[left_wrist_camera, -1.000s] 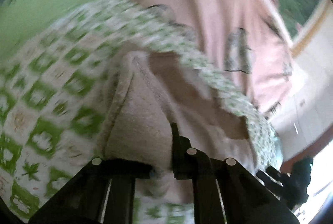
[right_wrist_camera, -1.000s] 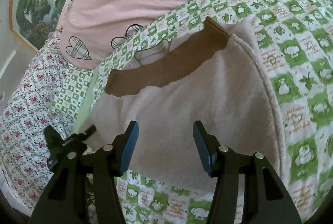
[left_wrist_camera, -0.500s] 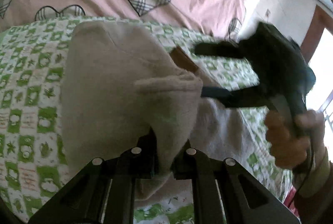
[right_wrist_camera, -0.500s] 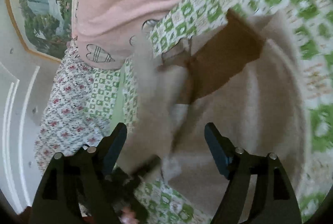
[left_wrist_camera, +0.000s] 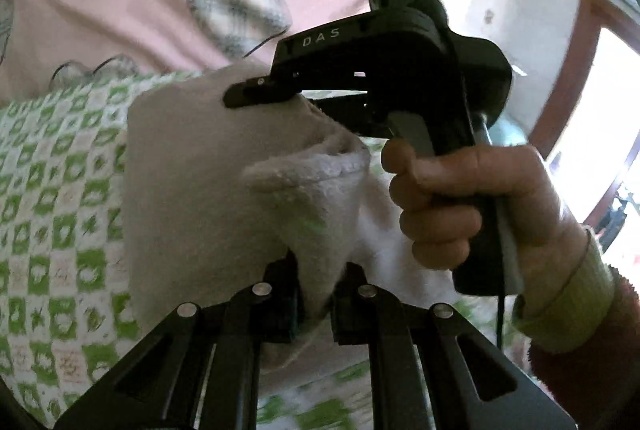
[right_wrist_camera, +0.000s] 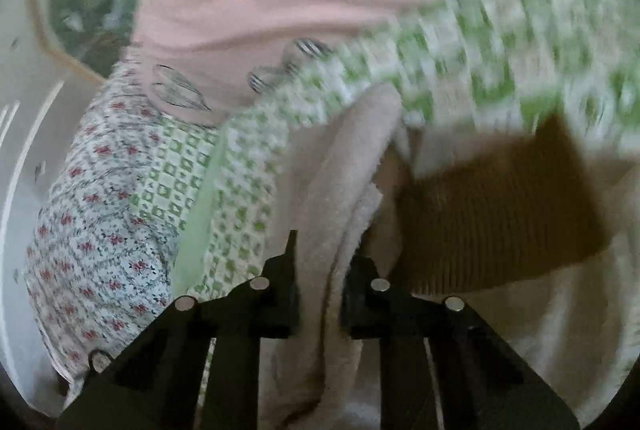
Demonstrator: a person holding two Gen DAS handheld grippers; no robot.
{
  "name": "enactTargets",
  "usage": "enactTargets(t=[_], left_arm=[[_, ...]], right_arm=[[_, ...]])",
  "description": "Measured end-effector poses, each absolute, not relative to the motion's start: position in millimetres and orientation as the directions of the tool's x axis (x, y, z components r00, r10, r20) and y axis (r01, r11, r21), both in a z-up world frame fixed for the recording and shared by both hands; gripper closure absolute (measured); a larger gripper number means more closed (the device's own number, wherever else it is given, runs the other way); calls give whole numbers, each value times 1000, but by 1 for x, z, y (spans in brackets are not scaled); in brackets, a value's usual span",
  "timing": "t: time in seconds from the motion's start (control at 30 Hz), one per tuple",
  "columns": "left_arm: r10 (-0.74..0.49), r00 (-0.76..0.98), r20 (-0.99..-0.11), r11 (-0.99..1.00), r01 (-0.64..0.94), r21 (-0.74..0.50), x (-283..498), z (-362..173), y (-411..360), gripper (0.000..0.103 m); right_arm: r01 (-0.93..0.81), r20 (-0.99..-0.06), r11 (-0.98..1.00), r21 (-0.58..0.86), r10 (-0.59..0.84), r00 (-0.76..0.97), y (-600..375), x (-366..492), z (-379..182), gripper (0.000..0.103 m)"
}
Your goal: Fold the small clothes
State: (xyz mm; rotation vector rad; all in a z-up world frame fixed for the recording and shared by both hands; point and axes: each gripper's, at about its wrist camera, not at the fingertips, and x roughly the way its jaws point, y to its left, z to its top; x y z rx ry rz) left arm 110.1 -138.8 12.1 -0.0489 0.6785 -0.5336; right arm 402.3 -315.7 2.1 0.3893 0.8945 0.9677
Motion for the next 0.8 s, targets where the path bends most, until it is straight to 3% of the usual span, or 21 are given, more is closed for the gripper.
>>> enactTargets(t=[0.23, 0.5, 0.6, 0.67, 0.8], left_arm=[[-569, 529, -630, 804, 517, -293, 125, -16, -195, 93], [-553, 460, -695, 801, 524, -290, 133, -46, -223, 88], [-571, 435, -696, 791, 521, -322, 132, -46, -215, 77], [-584, 414, -698, 779, 526, -340, 126, -43, -213, 61], [-600, 412, -686, 769, 533, -352, 101, -25, -190, 45]], right_arm=[[-473, -556, 647, 598, 760, 337, -384, 412, -20, 85], [-437, -615, 697, 568, 713, 337, -402, 422, -60, 85], [-441, -612, 698, 564, 712, 344, -402, 422, -62, 81], [-436, -616, 711, 552, 700, 361, -406, 421, -60, 74], [-402, -627, 757, 515, 653, 425, -426, 408, -55, 66]])
